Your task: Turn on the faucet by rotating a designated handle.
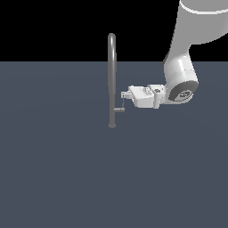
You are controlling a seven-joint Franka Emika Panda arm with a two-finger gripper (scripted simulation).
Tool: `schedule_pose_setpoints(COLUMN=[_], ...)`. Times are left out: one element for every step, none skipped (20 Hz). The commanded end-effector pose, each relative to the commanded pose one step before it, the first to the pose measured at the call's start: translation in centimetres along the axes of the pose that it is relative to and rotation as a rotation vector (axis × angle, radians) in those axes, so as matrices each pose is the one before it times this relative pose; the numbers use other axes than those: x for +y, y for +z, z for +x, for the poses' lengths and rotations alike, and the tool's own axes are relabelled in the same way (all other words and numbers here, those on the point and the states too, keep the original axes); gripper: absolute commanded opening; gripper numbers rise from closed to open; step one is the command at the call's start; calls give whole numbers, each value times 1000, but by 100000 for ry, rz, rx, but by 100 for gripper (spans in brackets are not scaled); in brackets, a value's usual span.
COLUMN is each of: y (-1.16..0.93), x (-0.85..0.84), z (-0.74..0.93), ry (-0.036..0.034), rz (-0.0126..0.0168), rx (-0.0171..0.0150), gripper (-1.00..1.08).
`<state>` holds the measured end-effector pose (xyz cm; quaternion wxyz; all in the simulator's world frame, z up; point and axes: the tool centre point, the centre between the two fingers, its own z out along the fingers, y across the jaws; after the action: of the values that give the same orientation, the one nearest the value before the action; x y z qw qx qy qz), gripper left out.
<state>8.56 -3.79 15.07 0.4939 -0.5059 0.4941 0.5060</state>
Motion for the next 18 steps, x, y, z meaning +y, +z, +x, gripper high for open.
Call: schedule_pose_setpoints(y=[1,4,4,4,4,4,3,3,0,-31,-10,11,-10,11,-10,10,-11,10], x=[513,214,217,219,222,224,227,229,0,-307,265,265,271,271,276,277,282,283], z=[-197,-76,-77,-78,-79,-80,-81,-82,0,179,12,14,12,14,13,15,13,15], ry=[-26,0,0,0,0,0,0,0,0,-49,0,1,0,1,0,1,0,1], rz=[13,0,0,0,0,0,0,0,0,341,0,-40,0,-40,0,-41,0,-41], rx=[10,0,0,0,0,0,0,0,0,157,0,-28,0,-27,0,-27,0,-26], gripper=[-100,-100,-100,-100,-100,-100,-100,-100,-100,-100,-100,-100,-100,-100,-100,-100,-100,-100])
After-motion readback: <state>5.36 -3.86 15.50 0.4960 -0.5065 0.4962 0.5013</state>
